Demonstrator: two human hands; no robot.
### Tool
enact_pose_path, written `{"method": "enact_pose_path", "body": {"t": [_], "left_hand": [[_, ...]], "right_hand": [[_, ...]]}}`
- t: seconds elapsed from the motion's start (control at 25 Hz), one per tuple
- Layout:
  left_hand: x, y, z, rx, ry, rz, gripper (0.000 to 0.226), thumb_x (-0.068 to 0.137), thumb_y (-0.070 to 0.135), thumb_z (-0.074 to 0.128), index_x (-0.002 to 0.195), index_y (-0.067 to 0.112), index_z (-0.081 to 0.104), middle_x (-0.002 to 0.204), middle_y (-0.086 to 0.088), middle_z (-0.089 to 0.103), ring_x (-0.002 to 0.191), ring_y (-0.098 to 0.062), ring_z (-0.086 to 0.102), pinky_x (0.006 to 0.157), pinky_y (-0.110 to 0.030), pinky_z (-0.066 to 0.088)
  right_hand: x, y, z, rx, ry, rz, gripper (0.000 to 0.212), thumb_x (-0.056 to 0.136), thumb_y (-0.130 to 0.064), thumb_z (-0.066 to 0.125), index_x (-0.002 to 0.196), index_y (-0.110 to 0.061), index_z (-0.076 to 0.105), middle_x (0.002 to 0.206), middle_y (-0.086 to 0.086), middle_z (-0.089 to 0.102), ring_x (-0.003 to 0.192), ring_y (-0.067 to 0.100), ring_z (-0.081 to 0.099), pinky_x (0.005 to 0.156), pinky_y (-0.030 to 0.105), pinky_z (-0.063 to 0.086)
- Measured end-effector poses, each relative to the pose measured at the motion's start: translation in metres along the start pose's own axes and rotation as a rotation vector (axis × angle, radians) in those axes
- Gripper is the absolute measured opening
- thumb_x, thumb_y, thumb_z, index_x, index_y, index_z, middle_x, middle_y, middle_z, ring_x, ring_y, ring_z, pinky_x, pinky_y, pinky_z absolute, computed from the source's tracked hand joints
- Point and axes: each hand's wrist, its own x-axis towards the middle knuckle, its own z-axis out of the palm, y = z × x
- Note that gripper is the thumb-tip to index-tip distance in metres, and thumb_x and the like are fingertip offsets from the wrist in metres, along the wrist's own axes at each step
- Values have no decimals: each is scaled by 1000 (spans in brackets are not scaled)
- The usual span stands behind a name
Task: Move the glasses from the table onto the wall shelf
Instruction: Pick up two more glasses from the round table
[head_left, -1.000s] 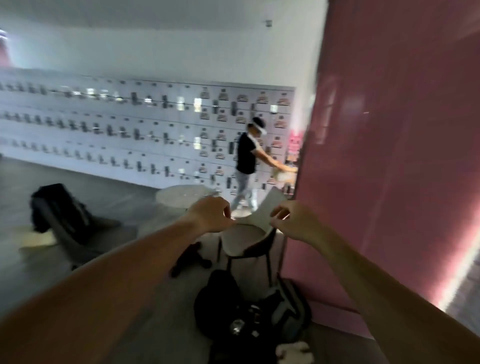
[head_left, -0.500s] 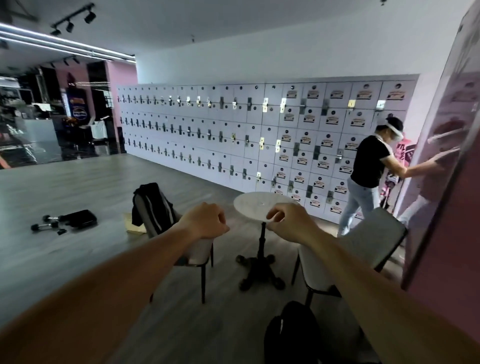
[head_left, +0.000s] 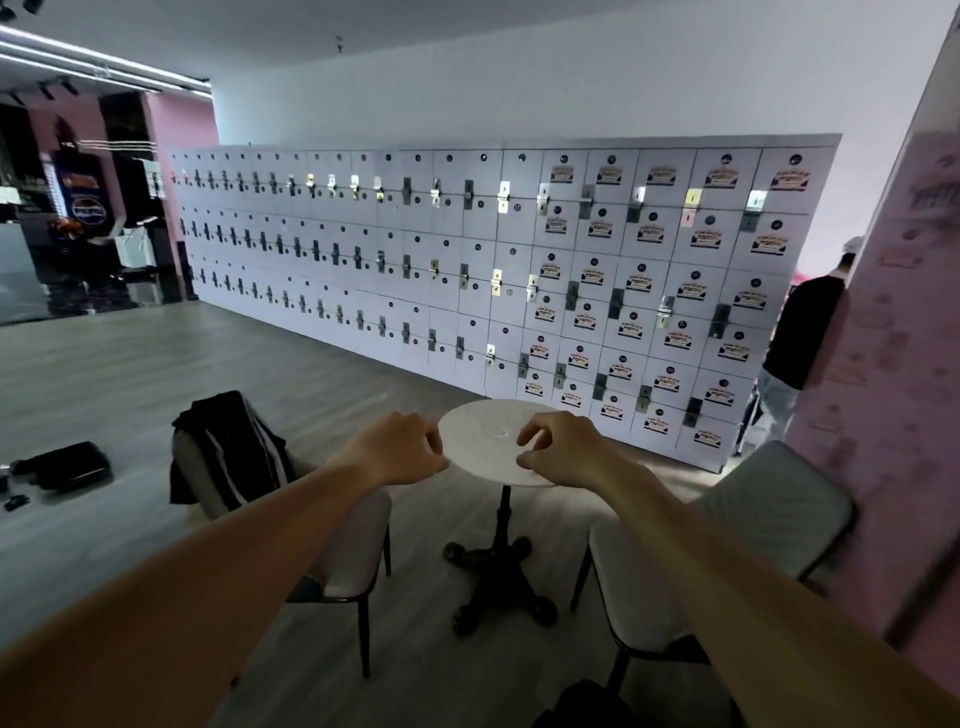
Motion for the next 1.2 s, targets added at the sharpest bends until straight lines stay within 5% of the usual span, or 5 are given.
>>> {"method": "enact_pose_path", "body": {"t": [0.28,0.56,0.68,1.2], "left_hand": [[191,-44,-3,27,-31,123,19,81,39,69,92,24,72,86,6,66,85,-13,62,74,-28,47],[352,-53,27,-5,-121,229,13,78,41,69,84,30,67,89,8,67,89,-14,64,81,-33,52],[417,-54,55,-20,-142,253,12,78,43,69,82,32,65,91,5,69,88,-15,64,82,-35,54],[669,-64,145,9,-210,203,14,79,38,70,86,26,70,86,7,67,87,-13,62,79,-29,48]], "right_hand": [[157,37,-14,-35,74,109,24,81,-26,73,104,-26,66,99,1,70,85,15,65,67,24,48],[275,82,-14,-53,139,217,23,81,-25,73,103,-24,67,104,2,66,90,15,61,74,25,49],[326,116,-13,-70,143,255,26,81,-22,72,106,-22,68,105,-2,58,94,13,54,62,18,38],[572,227,-34,-61,72,252,19,85,-20,64,104,-18,69,82,-10,58,82,12,57,60,17,38]]}}
